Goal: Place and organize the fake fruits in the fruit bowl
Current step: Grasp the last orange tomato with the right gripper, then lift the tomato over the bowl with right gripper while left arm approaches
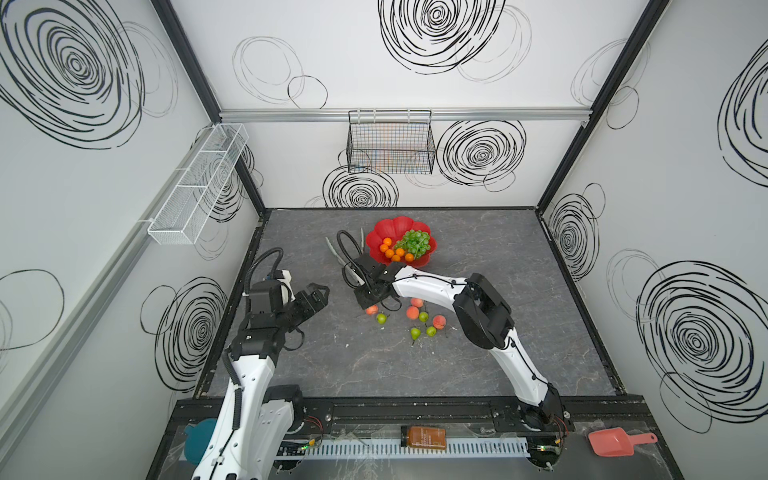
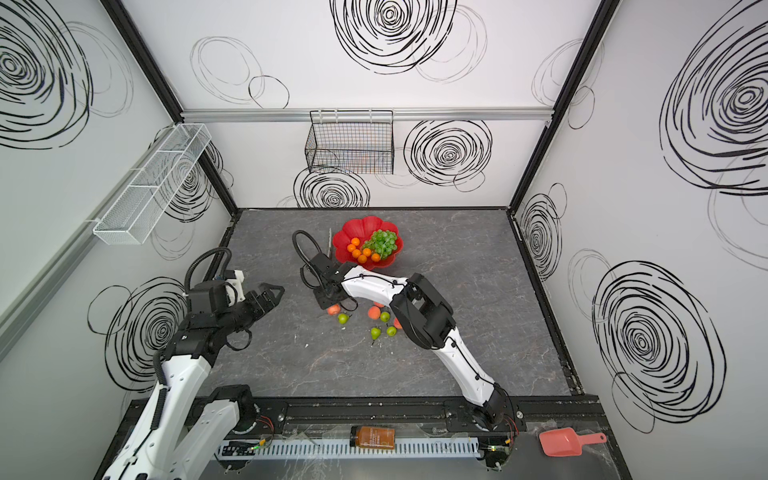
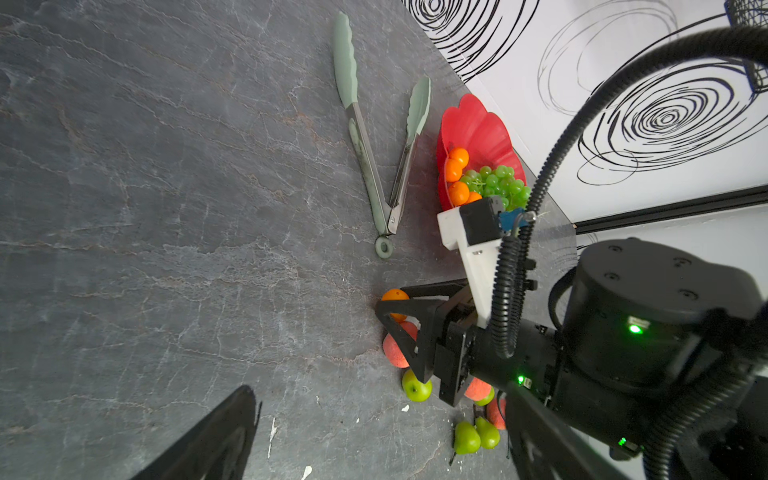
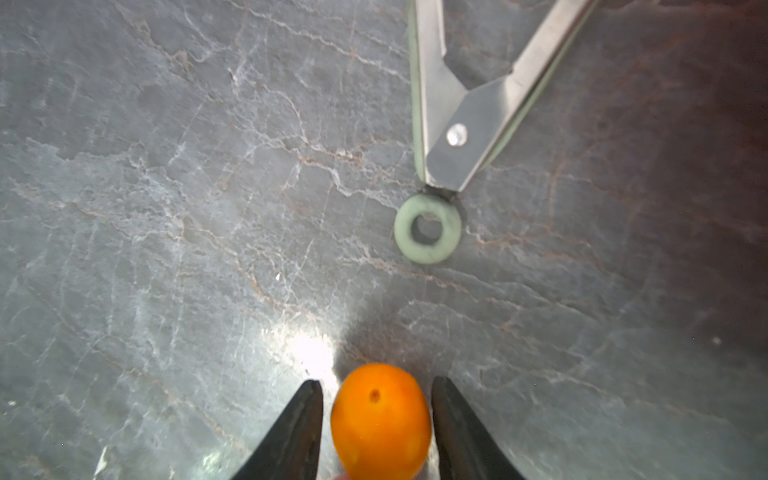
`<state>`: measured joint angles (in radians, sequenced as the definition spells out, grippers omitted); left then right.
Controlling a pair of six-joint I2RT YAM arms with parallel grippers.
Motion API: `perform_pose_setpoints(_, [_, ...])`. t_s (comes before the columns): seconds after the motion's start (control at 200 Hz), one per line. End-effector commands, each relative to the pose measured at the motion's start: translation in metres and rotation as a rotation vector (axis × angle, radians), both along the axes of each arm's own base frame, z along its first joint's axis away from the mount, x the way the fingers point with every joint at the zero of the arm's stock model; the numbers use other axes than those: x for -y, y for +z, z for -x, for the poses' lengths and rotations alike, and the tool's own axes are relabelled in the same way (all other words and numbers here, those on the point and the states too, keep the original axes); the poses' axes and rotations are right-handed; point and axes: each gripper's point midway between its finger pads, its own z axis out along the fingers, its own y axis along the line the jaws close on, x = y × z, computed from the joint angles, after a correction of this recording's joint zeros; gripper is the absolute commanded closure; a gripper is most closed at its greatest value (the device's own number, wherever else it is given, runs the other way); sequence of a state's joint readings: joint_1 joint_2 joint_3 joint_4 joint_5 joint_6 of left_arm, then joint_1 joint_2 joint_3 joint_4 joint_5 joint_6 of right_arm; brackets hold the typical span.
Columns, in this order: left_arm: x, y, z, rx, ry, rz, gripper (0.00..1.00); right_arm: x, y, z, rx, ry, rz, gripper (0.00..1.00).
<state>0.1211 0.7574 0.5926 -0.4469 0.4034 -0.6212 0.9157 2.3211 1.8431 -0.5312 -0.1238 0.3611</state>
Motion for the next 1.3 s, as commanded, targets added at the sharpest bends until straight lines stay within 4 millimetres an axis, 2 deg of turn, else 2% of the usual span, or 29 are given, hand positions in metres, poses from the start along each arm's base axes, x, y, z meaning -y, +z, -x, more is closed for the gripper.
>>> perform_pose_setpoints(0.0, [-0.002, 0.003, -0.002, 0.025, 0.003, 0.000, 0.04, 0.001, -0.002, -0.001, 0.006, -0.002, 0.030, 0.55])
perform_pose_setpoints(0.385, [-0.002, 0.004, -0.002, 0.027, 0.004, -0.005, 0.04, 0.003, 0.008, -0.005, 0.019, -0.015, 0.019, 0.60])
perform_pose_setpoints(0.46, [-0.001, 0.005, -0.002, 0.031, -0.003, -0.006, 0.04, 0.003, 0.015, -0.008, 0.020, -0.022, 0.003, 0.65])
perform_pose_setpoints(0.705, [0.011, 0.019, -0.006, 0.077, -0.063, -0.044, 0.04, 0.009, 0.041, -0.011, 0.033, -0.047, -0.048, 0.65])
perform_pose_setpoints(0.856, [0.027, 0.031, -0.009, 0.122, -0.125, -0.047, 0.04, 0.015, 0.060, -0.013, 0.048, -0.063, -0.092, 0.65])
perform_pose_setpoints(1.051, [0.049, 0.040, -0.014, 0.155, -0.191, -0.062, 0.04, 0.039, 0.073, -0.017, 0.061, -0.114, -0.124, 0.65])
perform_pose_setpoints(1.296, [0.085, 0.045, -0.024, 0.177, -0.284, -0.103, 0.04, 0.085, 0.081, -0.023, 0.068, -0.189, -0.147, 0.65])
